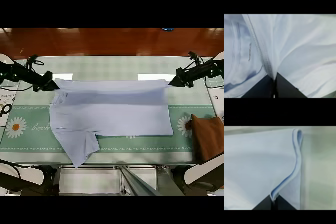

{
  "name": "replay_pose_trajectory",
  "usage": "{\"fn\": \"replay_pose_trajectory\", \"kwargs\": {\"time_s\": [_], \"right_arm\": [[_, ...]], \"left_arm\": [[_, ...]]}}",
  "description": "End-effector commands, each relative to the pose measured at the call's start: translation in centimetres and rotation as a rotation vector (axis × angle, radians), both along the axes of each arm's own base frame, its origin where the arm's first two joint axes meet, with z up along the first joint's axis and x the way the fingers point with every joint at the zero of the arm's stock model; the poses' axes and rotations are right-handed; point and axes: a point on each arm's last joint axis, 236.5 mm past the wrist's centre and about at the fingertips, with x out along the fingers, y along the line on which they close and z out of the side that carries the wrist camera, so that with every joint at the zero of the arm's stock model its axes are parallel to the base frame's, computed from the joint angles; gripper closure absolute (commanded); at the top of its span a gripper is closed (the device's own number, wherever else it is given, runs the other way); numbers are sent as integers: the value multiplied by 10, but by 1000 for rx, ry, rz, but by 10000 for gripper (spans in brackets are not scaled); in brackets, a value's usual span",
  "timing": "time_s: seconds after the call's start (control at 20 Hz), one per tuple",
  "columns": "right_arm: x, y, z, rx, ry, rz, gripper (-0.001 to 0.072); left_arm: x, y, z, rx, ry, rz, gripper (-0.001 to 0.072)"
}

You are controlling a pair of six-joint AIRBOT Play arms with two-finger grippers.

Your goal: Fold the shirts.

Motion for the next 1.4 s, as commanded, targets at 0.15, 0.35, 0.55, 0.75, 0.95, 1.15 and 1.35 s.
{"fn": "replay_pose_trajectory", "kwargs": {"time_s": [0.15,0.35,0.55,0.75,0.95,1.15,1.35], "right_arm": [[-27,4,-26,-46,107,36,691],[-26,3,-23,-45,140,-22,295],[-33,-52,25,-120,64,-113,296],[-75,-103,43,-196,-39,-338,296],[-136,-53,32,8,-173,-414,296],[-159,-25,31,85,-236,-525,296],[-166,-15,30,109,-218,-501,296]], "left_arm": [[-38,-3,-28,-2,119,-50,690],[-47,-4,-25,-9,163,-49,195],[-68,36,-2,97,179,41,196],[-131,59,-1,99,163,190,198],[-202,46,-26,-39,144,427,198],[-244,22,-48,-110,187,518,198],[-249,9,-54,-129,226,486,198]]}}
